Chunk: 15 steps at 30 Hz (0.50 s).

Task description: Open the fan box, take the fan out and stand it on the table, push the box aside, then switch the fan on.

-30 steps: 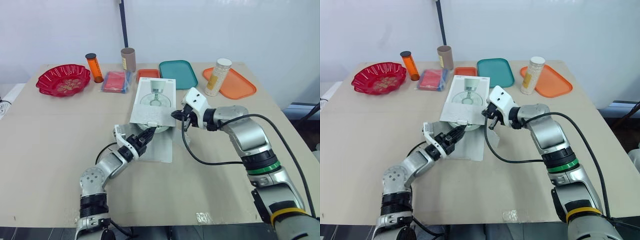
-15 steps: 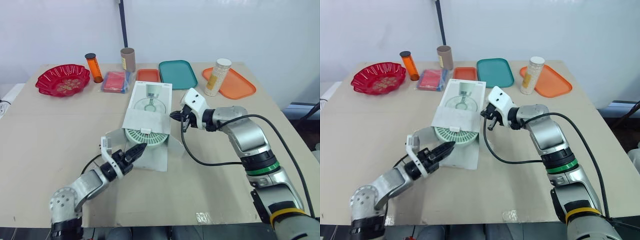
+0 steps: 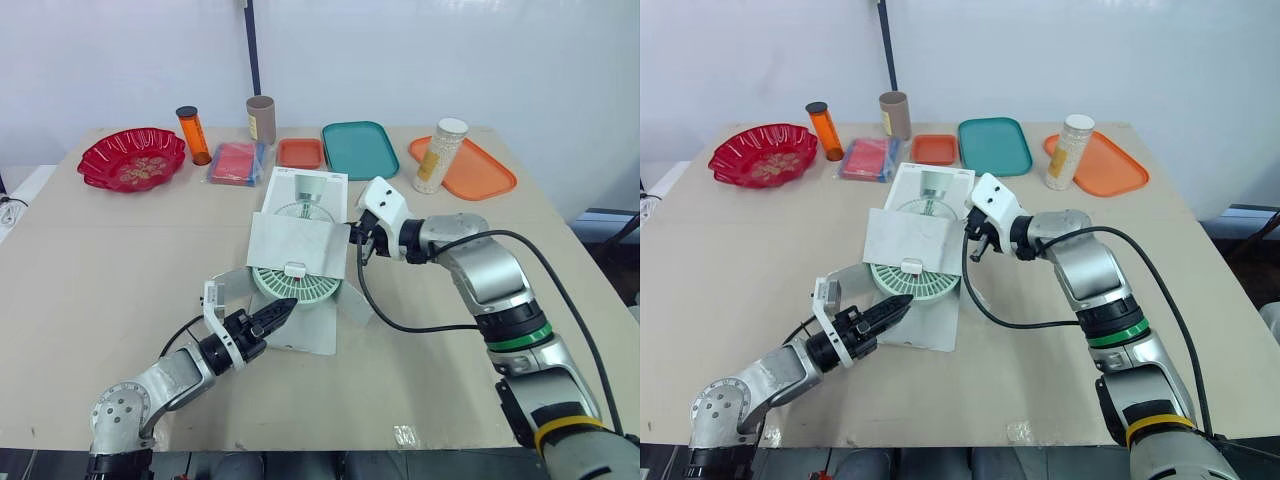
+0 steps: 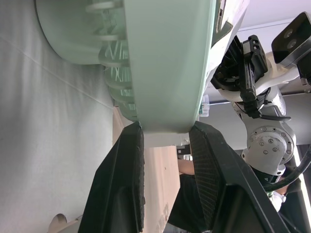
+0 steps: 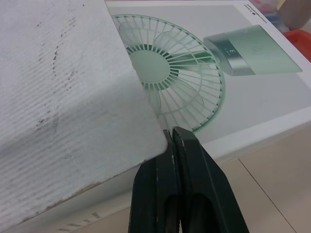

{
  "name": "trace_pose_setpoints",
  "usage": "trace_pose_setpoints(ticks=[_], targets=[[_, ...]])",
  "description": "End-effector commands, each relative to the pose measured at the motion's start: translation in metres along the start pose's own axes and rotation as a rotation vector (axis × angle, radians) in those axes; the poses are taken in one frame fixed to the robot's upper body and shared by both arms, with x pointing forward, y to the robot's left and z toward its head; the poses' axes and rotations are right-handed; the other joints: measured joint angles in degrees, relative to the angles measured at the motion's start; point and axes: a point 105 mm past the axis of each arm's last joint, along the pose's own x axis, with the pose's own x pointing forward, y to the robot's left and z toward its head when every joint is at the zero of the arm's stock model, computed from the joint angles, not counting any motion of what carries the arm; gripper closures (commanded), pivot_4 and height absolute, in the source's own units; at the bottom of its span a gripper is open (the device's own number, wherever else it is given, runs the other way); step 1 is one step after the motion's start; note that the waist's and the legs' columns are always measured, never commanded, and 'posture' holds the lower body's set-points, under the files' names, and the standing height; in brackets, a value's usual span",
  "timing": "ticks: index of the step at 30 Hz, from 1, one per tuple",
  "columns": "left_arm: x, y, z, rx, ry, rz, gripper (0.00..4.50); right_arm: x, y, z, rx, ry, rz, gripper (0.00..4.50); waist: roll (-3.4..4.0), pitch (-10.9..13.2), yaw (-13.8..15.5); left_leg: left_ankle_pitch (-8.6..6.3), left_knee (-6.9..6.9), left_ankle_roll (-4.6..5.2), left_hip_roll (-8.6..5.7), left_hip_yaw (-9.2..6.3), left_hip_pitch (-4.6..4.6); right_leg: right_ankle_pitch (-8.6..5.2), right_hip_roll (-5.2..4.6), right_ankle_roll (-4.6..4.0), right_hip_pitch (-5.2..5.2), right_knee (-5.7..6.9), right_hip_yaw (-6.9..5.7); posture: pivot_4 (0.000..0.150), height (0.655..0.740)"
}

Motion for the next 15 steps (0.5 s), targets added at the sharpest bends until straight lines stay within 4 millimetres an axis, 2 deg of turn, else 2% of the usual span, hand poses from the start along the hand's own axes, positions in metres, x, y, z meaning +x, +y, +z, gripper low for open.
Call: trace_pose_setpoints(ticks=[1,5,8,10,12,15], targets=[[-0.003,0.014,0.005,0.007,-0.015,0.064,3.58,-0.037,-0.030,0.020,-0.058,-0.030,-0.120,4.50,0.00,0.0,0.2,0.00,0.00,0.00,-0.03,0.00,-0.02,0.00,-0.03,0.01,0.00,-0.01,0.00,0.150,0.7400],[-0.002,0.016,0.007,-0.003,-0.023,0.061,3.58,-0.058,-0.035,0.017,-0.051,-0.009,-0.165,4.50,0.00,0.0,0.3,-0.02,-0.01,0.03,-0.02,0.01,-0.01,-0.01,-0.01,0.02,0.00,-0.03,0.01,0.150,0.7400],[0.001,0.018,0.008,-0.003,-0.018,0.060,3.58,-0.067,-0.030,0.032,-0.001,-0.071,-0.163,4.50,0.02,0.0,0.0,-0.01,-0.01,0.03,0.00,0.02,0.05,-0.01,0.01,0.01,0.02,-0.03,0.03,0.150,0.7400],[0.002,0.018,0.009,-0.002,-0.017,0.060,3.58,-0.066,-0.017,0.046,0.014,-0.138,-0.103,4.50,0.02,0.0,0.0,0.00,-0.01,0.02,-0.01,0.03,0.06,-0.01,0.02,0.01,0.02,-0.03,0.04,0.150,0.7400],[0.004,0.019,0.010,0.000,-0.011,0.058,3.58,-0.063,0.007,0.061,0.007,-0.210,0.009,4.50,0.02,0.0,0.0,0.00,-0.01,0.01,0.00,0.02,0.06,-0.01,0.03,0.02,0.04,-0.03,0.04,0.150,0.7400],[0.005,0.018,0.010,0.001,-0.006,0.057,3.58,-0.052,0.040,0.067,0.010,-0.251,0.150,4.50,0.02,0.0,0.0,0.00,-0.01,0.02,-0.01,0.01,0.04,-0.03,0.01,0.05,0.04,-0.03,0.03,0.150,0.7400]])
